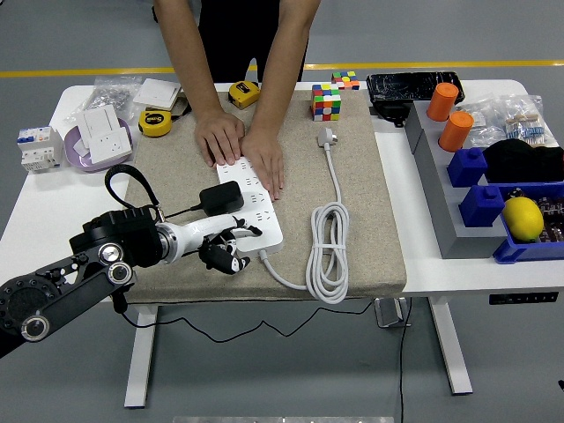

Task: Pick up the plug,place it near the board,insert it into the board,press the button

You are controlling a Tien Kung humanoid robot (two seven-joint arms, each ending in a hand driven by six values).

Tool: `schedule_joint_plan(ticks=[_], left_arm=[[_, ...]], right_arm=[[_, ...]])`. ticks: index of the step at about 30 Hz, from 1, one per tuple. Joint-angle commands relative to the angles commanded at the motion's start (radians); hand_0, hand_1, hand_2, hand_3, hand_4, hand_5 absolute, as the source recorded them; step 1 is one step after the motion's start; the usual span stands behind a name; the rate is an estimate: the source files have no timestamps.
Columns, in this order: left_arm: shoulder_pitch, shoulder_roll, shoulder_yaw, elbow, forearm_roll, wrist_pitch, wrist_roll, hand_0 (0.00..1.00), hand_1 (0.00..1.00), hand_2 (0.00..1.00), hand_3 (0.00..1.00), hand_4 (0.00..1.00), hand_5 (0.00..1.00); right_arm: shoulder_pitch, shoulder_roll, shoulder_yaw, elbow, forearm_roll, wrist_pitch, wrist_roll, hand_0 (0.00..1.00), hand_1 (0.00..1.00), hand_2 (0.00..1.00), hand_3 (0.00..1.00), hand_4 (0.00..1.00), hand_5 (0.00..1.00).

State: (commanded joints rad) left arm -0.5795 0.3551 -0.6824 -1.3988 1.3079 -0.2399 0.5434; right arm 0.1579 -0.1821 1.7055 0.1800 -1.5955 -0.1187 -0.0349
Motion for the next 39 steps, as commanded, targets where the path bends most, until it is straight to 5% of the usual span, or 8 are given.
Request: schedule_joint_plan(ticks=[28, 39], left_arm=[[-0.002, -0.009, 0.011, 0.037, 0.005, 0.004, -0.001, 0.137, 0.025, 0.162, 0.841, 0.557, 0.002], [0.028, -0.007, -0.102, -0.074, 0.099, 0.001, -0.001, 0.142, 0.029, 0.162, 0.808, 0.554, 0.002]], right_arm=[[-0.004, -0.003, 0.006, 0.0, -0.01, 0.002, 0.0, 0.998, 0.837, 0.753, 0.787, 0.998, 0.869], [-0.005, 0.0, 0.004, 0.0, -0.009, 0.002, 0.0, 0.998, 0.838, 0.753, 0.787, 0.998, 0.868]])
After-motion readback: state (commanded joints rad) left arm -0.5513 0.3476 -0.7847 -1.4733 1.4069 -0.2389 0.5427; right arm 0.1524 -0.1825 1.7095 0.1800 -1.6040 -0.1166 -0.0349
